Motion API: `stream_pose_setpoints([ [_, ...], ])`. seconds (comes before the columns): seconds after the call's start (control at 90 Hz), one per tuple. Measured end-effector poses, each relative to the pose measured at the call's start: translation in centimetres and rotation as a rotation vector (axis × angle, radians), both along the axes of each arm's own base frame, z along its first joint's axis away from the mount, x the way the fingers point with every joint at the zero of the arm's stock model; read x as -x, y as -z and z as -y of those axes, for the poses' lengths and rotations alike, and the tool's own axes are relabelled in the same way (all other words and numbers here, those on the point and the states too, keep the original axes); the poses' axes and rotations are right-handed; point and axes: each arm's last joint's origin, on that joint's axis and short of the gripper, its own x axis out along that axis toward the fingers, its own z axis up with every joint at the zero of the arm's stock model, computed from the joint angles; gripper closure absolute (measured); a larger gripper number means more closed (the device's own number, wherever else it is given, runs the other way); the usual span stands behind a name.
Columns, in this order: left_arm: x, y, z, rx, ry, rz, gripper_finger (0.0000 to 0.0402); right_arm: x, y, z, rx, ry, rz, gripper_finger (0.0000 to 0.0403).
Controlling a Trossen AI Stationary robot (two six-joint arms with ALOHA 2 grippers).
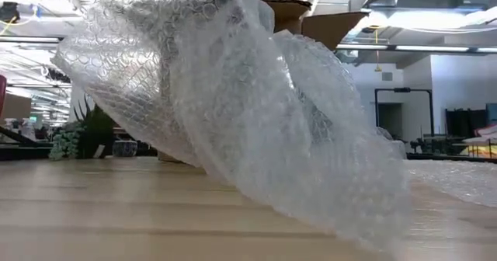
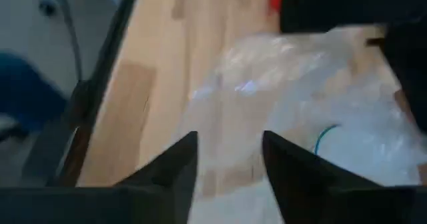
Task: Wrap mug
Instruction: Pack the white mug with the bubble wrap
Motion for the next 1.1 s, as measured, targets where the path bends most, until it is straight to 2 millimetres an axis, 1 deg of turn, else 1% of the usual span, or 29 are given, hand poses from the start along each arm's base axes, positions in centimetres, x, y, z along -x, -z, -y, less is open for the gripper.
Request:
stream_pose_setpoints([
  [0.056, 0.0, 0.0, 0.0, 0.000, -0.001, -0.002, 0.0402, -0.7, 0.5, 0.2, -0.003, 0.033, 0.031, 0.0183],
  [0.144, 0.0, 0.0, 0.0, 0.002, 0.000, -0.002, 0.0401, -1.3, 0.2, 0.5, -0.027, 0.070, 0.079, 0.0163],
  [0.256, 0.0, 0.0, 0.0, 0.000, 0.000, -0.004, 0.0402, -1.9, -0.2, 1.3, -0.047, 0.142, 0.131, 0.0159],
  [0.333, 0.0, 0.0, 0.0, 0.001, 0.000, -0.003, 0.0402, -2.3, -0.1, 1.8, -0.045, 0.159, 0.136, 0.0167],
  [0.4, 0.0, 0.0, 0.0, 0.000, 0.000, -0.005, 0.0402, -2.6, -0.2, 2.1, -0.066, 0.155, 0.133, 0.0184],
  [0.489, 0.1, 0.1, 0.0, -0.002, -0.001, -0.010, 0.0401, -2.9, 0.3, 2.0, -0.068, 0.155, 0.133, 0.0225],
  [0.556, 0.1, 0.1, 0.0, -0.003, -0.001, -0.011, 0.0401, -2.8, 0.7, 1.9, -0.055, 0.150, 0.120, 0.0268],
  [0.678, 0.2, 0.1, 0.1, 0.000, 0.002, -0.009, 0.0402, -2.7, 0.4, 1.7, -0.058, 0.147, 0.126, 0.0369],
  [0.711, 0.3, 0.0, 0.2, 0.001, 0.005, -0.009, 0.0402, -2.6, 0.4, 1.7, -0.051, 0.147, 0.125, 0.0385],
  [0.822, 0.9, -0.6, 0.7, -0.014, 0.033, -0.055, 0.0402, -2.1, 0.5, 1.4, -0.024, 0.177, 0.132, 0.0393],
  [1.0, 3.1, -2.2, 1.0, -0.019, 0.039, -0.158, 0.0402, -1.2, 0.9, 1.9, -0.025, 0.275, 0.107, 0.0401],
  [1.1, 4.4, -3.2, 1.4, 0.001, 0.031, -0.167, 0.0402, -0.9, 1.1, 2.3, -0.030, 0.334, 0.106, 0.0402],
])
